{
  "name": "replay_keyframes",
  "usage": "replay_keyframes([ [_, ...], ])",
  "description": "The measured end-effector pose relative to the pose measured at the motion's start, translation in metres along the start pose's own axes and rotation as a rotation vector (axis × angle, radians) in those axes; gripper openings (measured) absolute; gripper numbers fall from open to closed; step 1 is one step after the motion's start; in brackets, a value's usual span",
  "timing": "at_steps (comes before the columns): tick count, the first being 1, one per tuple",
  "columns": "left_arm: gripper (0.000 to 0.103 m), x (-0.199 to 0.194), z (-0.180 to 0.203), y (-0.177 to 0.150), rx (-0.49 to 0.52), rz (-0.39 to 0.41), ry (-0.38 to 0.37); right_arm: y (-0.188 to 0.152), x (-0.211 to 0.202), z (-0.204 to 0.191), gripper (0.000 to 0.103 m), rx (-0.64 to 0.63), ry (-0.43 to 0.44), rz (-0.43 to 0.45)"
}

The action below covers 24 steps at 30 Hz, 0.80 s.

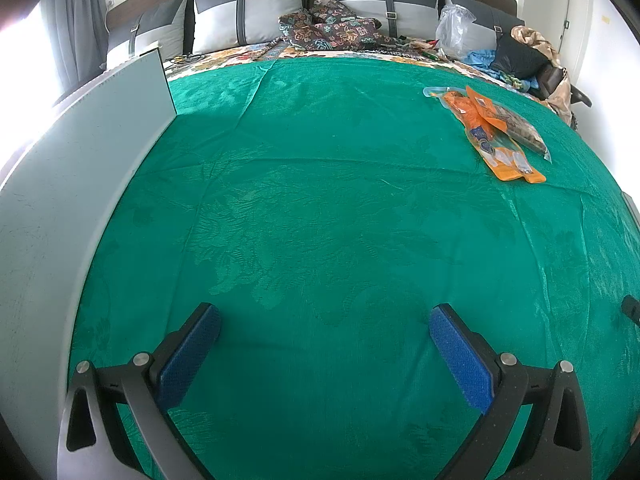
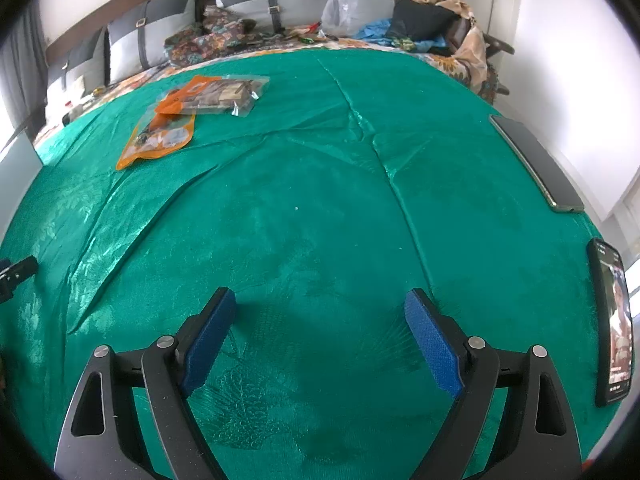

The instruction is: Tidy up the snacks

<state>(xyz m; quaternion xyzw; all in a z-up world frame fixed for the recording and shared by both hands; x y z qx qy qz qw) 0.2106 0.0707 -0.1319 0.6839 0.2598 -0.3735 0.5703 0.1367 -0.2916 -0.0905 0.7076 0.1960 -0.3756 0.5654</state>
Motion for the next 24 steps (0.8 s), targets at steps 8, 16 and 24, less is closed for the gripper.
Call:
replay_keyframes([
  [8,0.103,0.000,-0.001,0.000,0.000,0.000,-0.001,0.010,0.006,0.018,0.089,0.064,-0.023,0.008],
  [16,0.103,0.005,0.000,0.006,0.001,-0.042,-0.017,0.010,0.007,0.014,0.090,0.040,-0.033,-0.002],
  [24,0.102,0.017,0.051,0.120,0.122,-0.075,-0.261,0.009,0.006,0.014,0.091,0.041,-0.034,-0.002],
])
Point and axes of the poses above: each gripper's, at about its wrist camera, not at the fingertips, and x roughly the way its jaws point, z to its right, y to its top, the point moved 4 cm from there along x, roughly the way its jaws point, and after that the axes turned 10 degrees about x, right-handed, at the moved point
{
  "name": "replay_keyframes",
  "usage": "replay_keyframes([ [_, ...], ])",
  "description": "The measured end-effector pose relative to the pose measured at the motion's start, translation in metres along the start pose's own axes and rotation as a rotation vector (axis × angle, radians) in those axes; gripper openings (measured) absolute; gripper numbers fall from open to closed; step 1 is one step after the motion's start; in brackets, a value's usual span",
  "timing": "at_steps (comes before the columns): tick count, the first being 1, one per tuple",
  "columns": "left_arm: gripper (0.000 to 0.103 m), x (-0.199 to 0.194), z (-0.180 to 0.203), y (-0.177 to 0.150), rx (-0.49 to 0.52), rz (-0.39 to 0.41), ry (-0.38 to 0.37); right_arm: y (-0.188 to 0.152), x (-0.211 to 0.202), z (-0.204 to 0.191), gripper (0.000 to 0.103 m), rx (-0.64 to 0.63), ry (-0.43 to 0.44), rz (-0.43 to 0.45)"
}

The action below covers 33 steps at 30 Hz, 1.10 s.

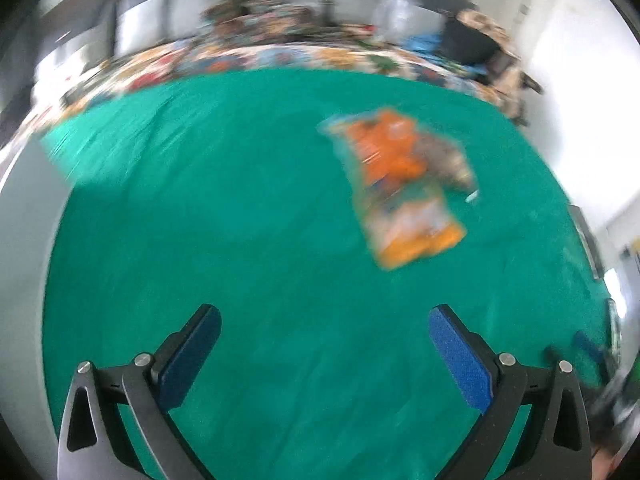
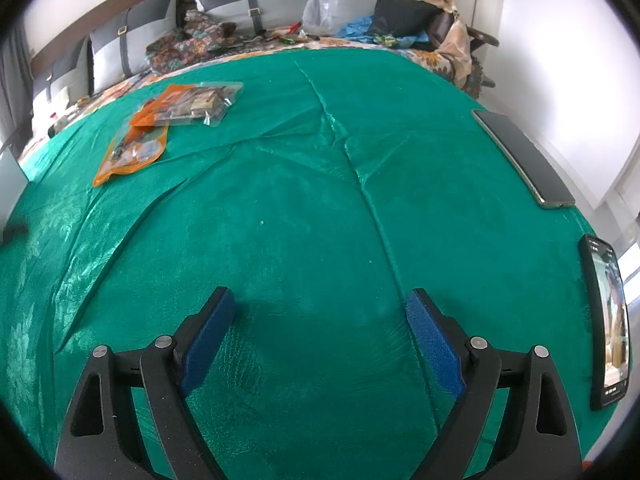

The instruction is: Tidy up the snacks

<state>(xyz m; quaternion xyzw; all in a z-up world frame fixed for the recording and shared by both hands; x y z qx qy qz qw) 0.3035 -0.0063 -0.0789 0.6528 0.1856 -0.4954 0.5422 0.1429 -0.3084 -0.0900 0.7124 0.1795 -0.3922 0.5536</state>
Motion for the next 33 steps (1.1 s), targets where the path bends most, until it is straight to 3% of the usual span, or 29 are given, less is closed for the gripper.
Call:
replay_keyframes([
  [3,0.102,0.032,0.013,0.042,0.094,-0.069,-0.009,0.000,0.000,0.000,0.091,0.000,0.000,0.000],
  [7,0.102,0.071,0.030,0.072,0.191,-0.101,0.041,0.000,0.000,0.000,0.091,0.001,0.000,0.000],
  [13,0.103,0.114,0.034,0.076,0.145,-0.140,0.071,0.000,0.000,0.000,0.092,-0.001,0.001,-0.002],
  [17,0.103,0.121,0.023,0.083,0.088,-0.075,0.093,0.000,0.001,-0.002,0.092,-0.003,0.005,-0.003],
  [23,0.103,0.127,0.011,0.093,0.033,-0.103,0.117,-0.001,0.001,-0.002,0.092,-0.003,0.004,-0.004],
  [25,0.092,0.124,0.009,0.092,0.029,-0.088,0.121,0.000,0.001,-0.002,0.092,-0.002,0.004,-0.004],
  [26,0.080,0.118,0.008,0.092,0.033,-0.065,0.125,-0.001,0.001,-0.002,0.092,-0.002,0.004,-0.004],
  [29,0.075,0.111,0.002,0.086,0.039,-0.069,0.118,0.000,0.001,-0.002,0.092,-0.002,0.004,-0.004],
  [33,0.074,0.089,-0.007,0.055,0.034,-0.072,0.133,0.000,0.001,-0.002,0.092,-0.002,0.004,-0.004],
])
Point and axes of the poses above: each gripper's, at about its wrist camera, not at the fingertips, and x roughly the way its jaws point, z to its right, y to its top, the point moved 4 cm from there along x, roughly the way its jaws point, and after that the axes turned 10 degrees about x, right-handed, at the moved point
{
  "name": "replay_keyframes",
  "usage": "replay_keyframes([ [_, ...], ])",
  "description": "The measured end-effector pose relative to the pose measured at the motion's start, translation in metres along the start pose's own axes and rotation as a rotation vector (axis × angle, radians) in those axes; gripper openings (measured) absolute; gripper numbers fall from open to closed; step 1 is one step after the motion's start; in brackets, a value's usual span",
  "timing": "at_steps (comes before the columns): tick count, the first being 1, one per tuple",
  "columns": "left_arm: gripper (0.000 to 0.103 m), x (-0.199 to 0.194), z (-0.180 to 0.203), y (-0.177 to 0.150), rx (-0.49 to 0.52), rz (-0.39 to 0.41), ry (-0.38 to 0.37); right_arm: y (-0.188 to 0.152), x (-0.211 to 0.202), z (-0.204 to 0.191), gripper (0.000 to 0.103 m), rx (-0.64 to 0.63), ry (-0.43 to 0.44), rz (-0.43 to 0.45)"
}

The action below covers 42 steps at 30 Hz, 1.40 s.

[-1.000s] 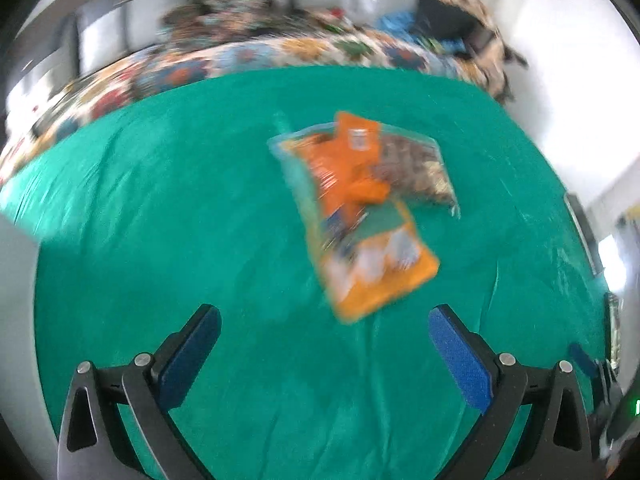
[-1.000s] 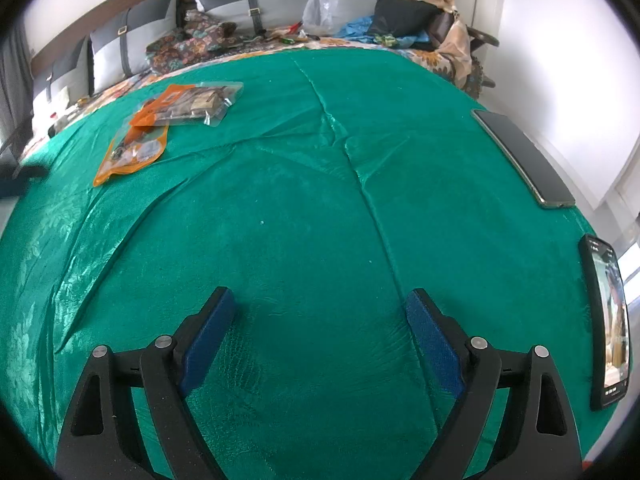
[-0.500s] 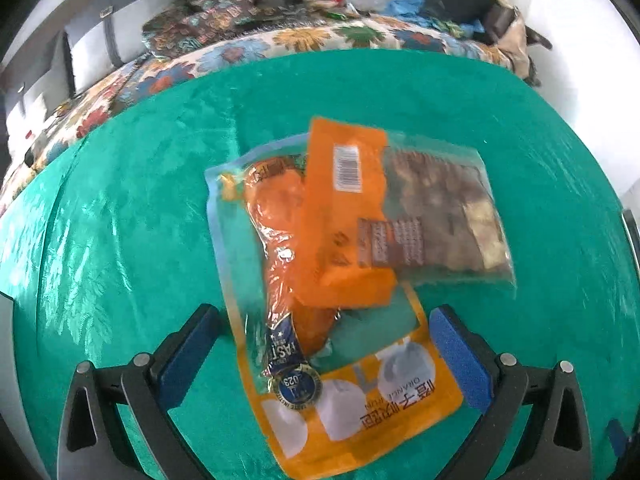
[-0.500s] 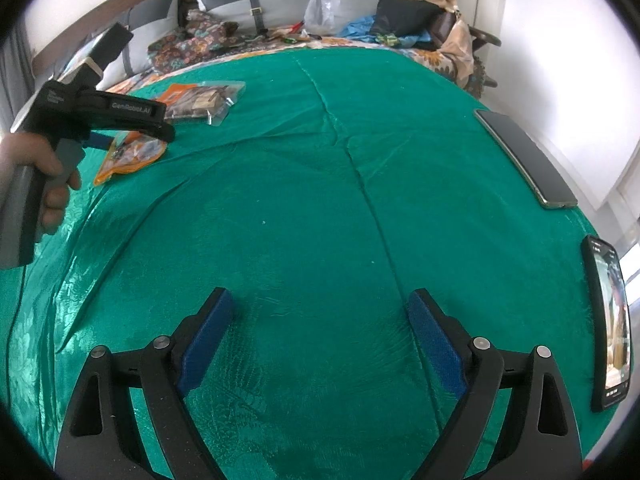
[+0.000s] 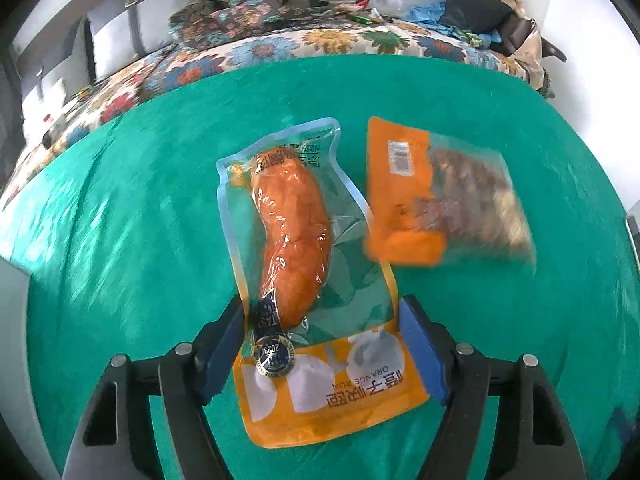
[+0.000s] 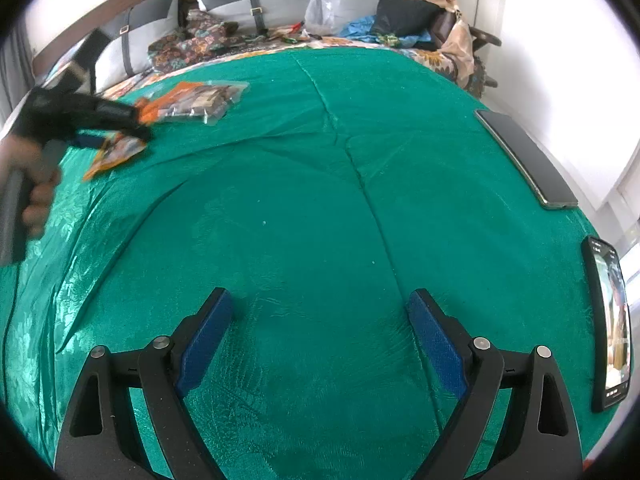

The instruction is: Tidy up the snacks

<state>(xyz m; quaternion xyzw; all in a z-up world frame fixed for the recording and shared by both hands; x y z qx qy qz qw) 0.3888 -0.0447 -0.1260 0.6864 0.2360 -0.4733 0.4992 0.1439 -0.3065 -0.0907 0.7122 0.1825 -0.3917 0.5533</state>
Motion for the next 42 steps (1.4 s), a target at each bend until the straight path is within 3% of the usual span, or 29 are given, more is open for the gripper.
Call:
replay_keyframes([
  [7,0.076,-0.043,-0.031,-0.091,-0.047,-0.016,0.044,0.000,0.000,0.000,0.092,0.000,0.000,0.000],
  [13,0.080,-0.067,-0.057,-0.146,-0.127,-0.007,0.103,0.000,0.000,0.000,0.092,0.000,0.000,0.000],
  [16,0.090,-0.070,-0.071,-0.165,-0.191,0.023,0.111,0.000,0.000,0.000,0.092,0.000,0.000,-0.001],
  [18,0.102,-0.069,-0.078,-0.174,-0.206,0.046,0.125,0.000,0.000,-0.001,0.092,0.000,-0.001,-0.001],
  [24,0.103,-0.074,-0.079,-0.186,-0.173,0.102,0.118,0.000,0.000,-0.001,0.092,0.001,-0.001,-0.001],
  [37,0.103,-0.076,-0.084,-0.188,-0.140,0.114,0.096,0.000,0.000,0.000,0.092,0.001,-0.002,-0.001],
  [40,0.103,-0.076,-0.084,-0.187,-0.117,0.088,0.080,0.000,0.000,-0.001,0.092,0.001,-0.002,-0.002],
  [42,0.103,-0.075,-0.084,-0.182,-0.109,0.017,0.049,0.000,0.000,-0.001,0.092,0.001,-0.002,-0.002],
])
Point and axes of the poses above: each gripper's, at about its wrist camera, not at the fingertips, and x roughly the way its jaws point, z to its right, y to its top, the point moved 4 cm from there along x, roughly the way its jaws point, and after that the axes turned 10 degrees about x, right-handed, at the moved point
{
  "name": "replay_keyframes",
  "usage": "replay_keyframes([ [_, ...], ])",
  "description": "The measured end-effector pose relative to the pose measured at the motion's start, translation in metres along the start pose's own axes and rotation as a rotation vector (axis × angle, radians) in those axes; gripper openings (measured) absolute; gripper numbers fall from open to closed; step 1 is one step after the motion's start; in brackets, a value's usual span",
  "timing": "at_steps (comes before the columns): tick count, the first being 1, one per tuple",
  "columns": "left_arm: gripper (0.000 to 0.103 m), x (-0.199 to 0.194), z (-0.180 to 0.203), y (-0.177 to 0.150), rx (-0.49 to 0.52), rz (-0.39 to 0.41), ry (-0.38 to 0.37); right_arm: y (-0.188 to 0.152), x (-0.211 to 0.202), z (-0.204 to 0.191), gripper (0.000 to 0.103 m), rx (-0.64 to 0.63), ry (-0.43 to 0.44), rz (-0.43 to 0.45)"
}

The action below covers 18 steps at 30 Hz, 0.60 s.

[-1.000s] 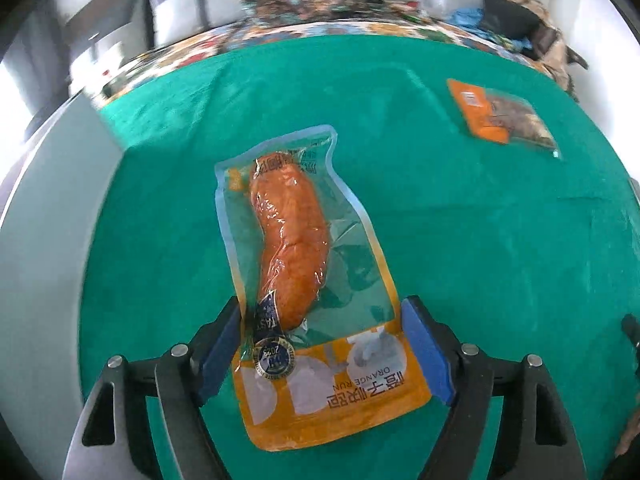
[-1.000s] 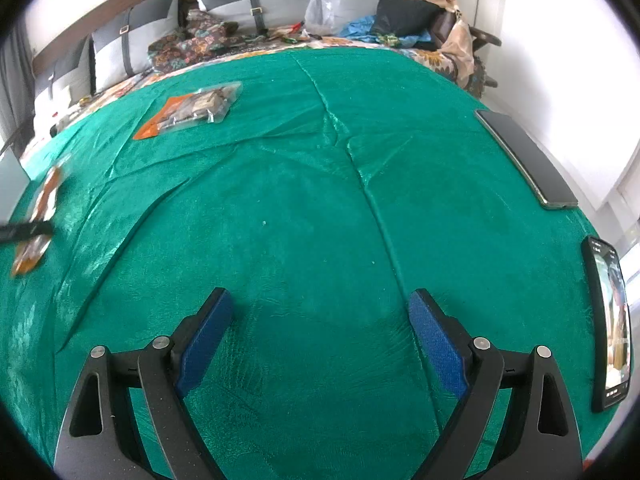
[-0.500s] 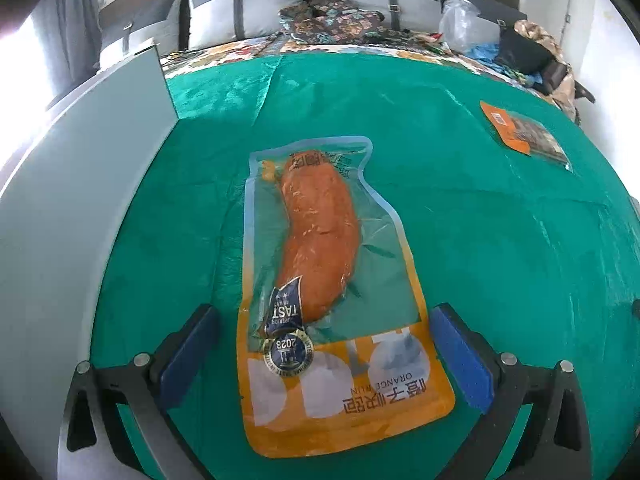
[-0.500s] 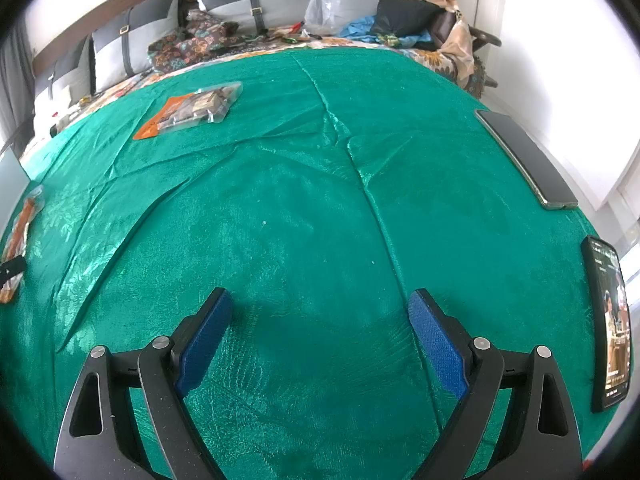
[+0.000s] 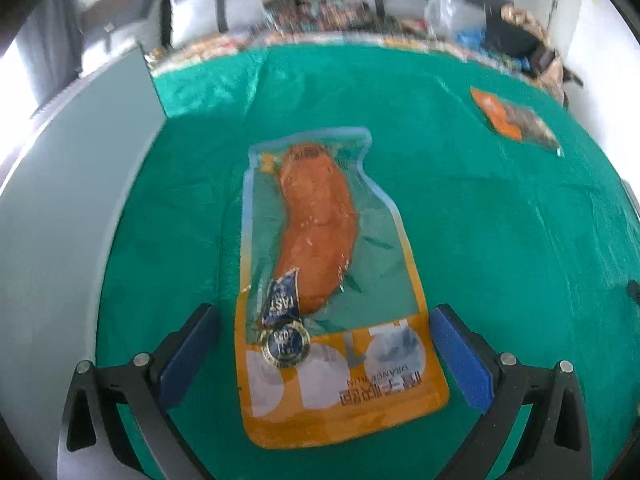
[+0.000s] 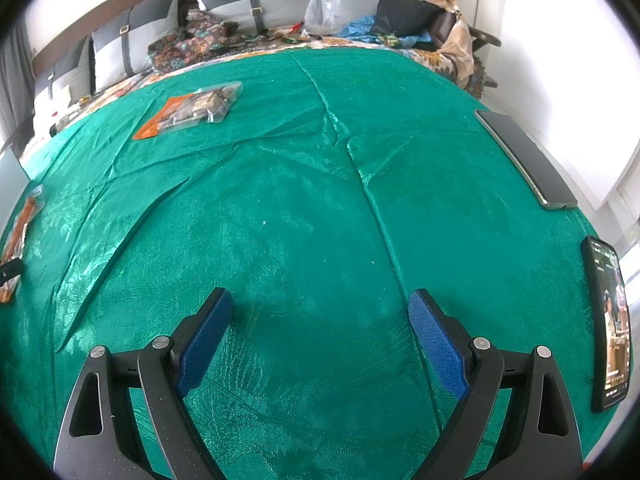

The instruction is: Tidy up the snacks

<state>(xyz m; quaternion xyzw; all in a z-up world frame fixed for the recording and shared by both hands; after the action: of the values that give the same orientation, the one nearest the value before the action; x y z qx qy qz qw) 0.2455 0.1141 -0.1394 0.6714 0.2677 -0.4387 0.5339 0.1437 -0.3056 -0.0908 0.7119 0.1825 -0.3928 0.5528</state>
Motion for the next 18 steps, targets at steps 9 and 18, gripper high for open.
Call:
replay_keyframes([
  [9,0.103,-0.002,-0.012,0.029,-0.011,-0.002,-0.049,0.000,0.000,0.000,0.092,0.000,-0.001,-0.001],
  [18,0.103,0.016,-0.024,0.023,-0.015,0.112,0.022,0.015,0.003,-0.014,0.091,-0.138,0.130,-0.065],
])
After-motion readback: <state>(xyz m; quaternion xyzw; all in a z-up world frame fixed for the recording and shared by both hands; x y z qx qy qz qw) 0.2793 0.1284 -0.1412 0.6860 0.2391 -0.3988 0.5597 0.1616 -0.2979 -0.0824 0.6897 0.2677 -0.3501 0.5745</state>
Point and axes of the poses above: each gripper's, at about its wrist camera, not at the fingertips, and x roughly the way its jaws point, z to its right, y to its top, the point moved 4 cm from there along x, roughly the way its jaws point, and after that the axes turned 10 degrees about x, right-handed, at the moved point
